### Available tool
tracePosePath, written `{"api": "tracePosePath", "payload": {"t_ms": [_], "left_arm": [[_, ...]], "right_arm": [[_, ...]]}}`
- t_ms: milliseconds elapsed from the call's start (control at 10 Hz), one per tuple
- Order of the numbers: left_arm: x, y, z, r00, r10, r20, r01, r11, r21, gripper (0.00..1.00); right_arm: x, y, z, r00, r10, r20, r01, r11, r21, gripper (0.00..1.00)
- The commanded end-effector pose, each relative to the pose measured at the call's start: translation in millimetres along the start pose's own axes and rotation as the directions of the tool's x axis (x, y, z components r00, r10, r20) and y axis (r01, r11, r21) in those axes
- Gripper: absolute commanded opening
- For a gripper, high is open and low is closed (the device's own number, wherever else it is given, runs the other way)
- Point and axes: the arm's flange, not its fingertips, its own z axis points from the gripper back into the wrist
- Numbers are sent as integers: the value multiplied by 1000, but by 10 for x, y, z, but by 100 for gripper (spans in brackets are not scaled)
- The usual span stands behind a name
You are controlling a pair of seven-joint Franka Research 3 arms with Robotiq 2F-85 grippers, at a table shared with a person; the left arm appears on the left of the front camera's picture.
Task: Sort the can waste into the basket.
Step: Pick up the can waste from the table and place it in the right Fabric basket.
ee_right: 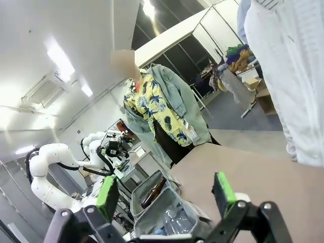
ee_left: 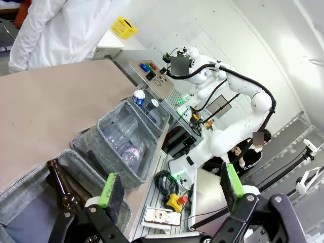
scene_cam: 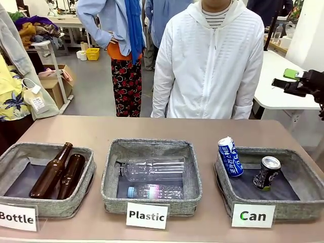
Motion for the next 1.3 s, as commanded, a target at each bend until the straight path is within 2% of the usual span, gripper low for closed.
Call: {"api": "tracePosePath", "payload": {"t_ms": [0, 1200], "left_arm": [[26, -34, -11, 1000, 8, 8, -8, 1000, 0, 100], [26, -34, -11, 1000, 8, 8, -8, 1000, 0, 100]], "right_arm": [[-13, 47, 1, 1000, -4, 4, 4, 1000, -1, 100], [-13, 47, 1, 1000, -4, 4, 4, 1000, -1, 100]]}}
